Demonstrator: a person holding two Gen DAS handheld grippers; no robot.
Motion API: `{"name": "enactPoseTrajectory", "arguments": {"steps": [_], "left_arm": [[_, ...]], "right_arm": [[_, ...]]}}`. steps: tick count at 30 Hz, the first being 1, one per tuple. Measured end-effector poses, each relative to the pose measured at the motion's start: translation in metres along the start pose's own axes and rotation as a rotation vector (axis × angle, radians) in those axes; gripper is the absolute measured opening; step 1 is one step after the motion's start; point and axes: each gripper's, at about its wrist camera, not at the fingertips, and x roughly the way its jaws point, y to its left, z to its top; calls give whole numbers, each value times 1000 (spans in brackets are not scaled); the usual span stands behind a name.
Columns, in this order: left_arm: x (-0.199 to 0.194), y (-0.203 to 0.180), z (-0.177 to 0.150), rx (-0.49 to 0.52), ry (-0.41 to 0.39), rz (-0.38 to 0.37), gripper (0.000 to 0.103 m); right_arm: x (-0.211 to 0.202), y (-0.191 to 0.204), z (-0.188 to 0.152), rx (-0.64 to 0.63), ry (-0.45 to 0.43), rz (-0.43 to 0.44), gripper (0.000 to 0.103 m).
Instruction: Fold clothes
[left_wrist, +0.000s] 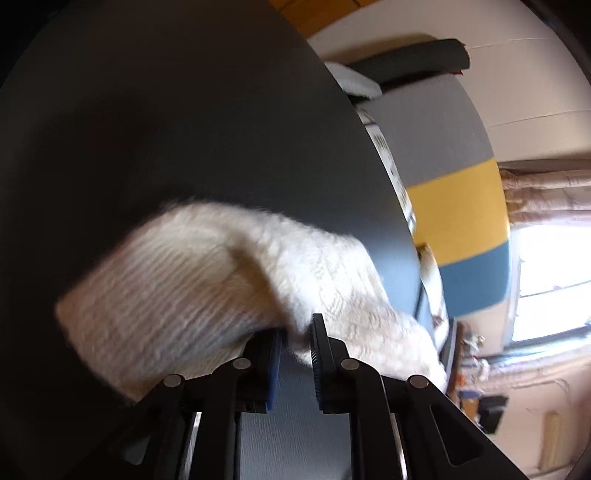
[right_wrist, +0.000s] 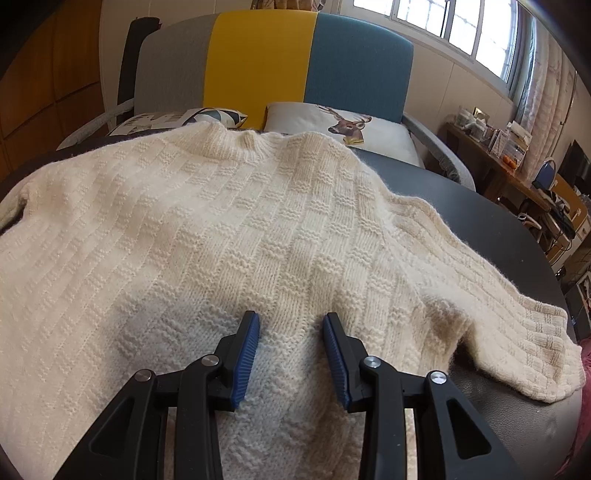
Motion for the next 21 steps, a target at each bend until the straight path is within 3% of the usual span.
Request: {"name": "enactPoseTrajectory", "arguments": {"steps": [2,6,10,13,16,21], "left_arm": [[-9,0,-5,23,49,-21,14],[-30,-3,-8,51,97,-78,15],[-48,-27,-3,122,91,-151,18],[-39,-58,6,213,56,-95,21],[-5,-101,18,312,35,-28,22],[33,-138,39,448,-23,95,25]], "right_arm": [[-1,-4,9,9,53,48,36],[-28,-9,37,-1,-24,139,36],[-30,10,72,-72,-6,204,36],[-18,34,76,-112,41,245,36],[-2,50,67,-118,102,211,36],[6,49,33,-111,177,156,36]]}}
